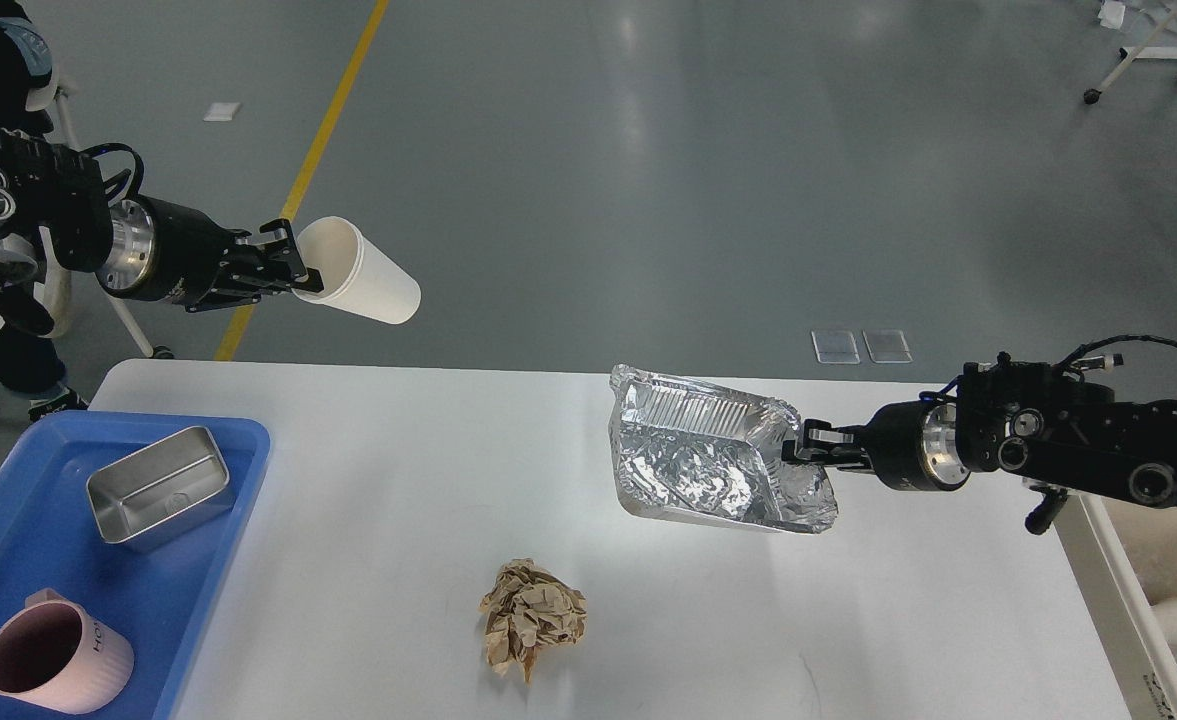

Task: Tidy desktop
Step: 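Lift the paper cup with the left gripper toward the foil tray, then place the paper cup into the held foil tray and release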

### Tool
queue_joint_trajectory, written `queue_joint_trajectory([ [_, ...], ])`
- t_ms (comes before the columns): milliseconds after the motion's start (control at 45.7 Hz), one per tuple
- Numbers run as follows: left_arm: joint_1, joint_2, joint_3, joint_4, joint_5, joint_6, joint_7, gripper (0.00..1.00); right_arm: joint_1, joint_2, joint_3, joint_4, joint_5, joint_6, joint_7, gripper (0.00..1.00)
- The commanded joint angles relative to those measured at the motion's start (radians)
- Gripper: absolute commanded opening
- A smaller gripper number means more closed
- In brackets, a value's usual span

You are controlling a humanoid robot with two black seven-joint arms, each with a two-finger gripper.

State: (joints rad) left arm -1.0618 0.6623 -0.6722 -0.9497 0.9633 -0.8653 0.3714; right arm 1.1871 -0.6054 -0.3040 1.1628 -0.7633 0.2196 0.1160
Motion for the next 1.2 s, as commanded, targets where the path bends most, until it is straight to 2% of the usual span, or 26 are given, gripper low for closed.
queue_joint_trajectory([
  [0,-0.044,0.002,0.0,0.0,-0.029,-0.006,0.029,0.0,0.022,0.047,-0.004,-0.006,0.012,0.0,-0.013,0.0],
  [197,-0.11,-0.02,0.013,0.005,-0.038,-0.02,0.041,0.0,0.055,0.099,-0.012,-0.008,0.055,0.0,-0.056,0.0],
  [328,-0.128,-0.062,0.016,0.005,-0.038,-0.018,0.05,0.0,0.068,0.124,-0.02,-0.018,0.061,0.0,-0.058,0.0],
  [831,-0.214,-0.406,0.029,0.042,-0.043,-0.014,0.07,0.01,0.098,0.164,-0.021,-0.058,0.061,0.009,-0.058,0.0],
  [1050,-0.204,-0.512,0.172,0.042,-0.044,-0.006,0.078,0.01,0.112,0.158,-0.029,-0.057,0.061,0.012,-0.056,0.0],
  [1181,-0.191,-0.552,0.186,0.046,-0.043,0.003,0.08,0.01,0.112,0.15,-0.029,-0.058,0.059,0.017,-0.058,0.0],
])
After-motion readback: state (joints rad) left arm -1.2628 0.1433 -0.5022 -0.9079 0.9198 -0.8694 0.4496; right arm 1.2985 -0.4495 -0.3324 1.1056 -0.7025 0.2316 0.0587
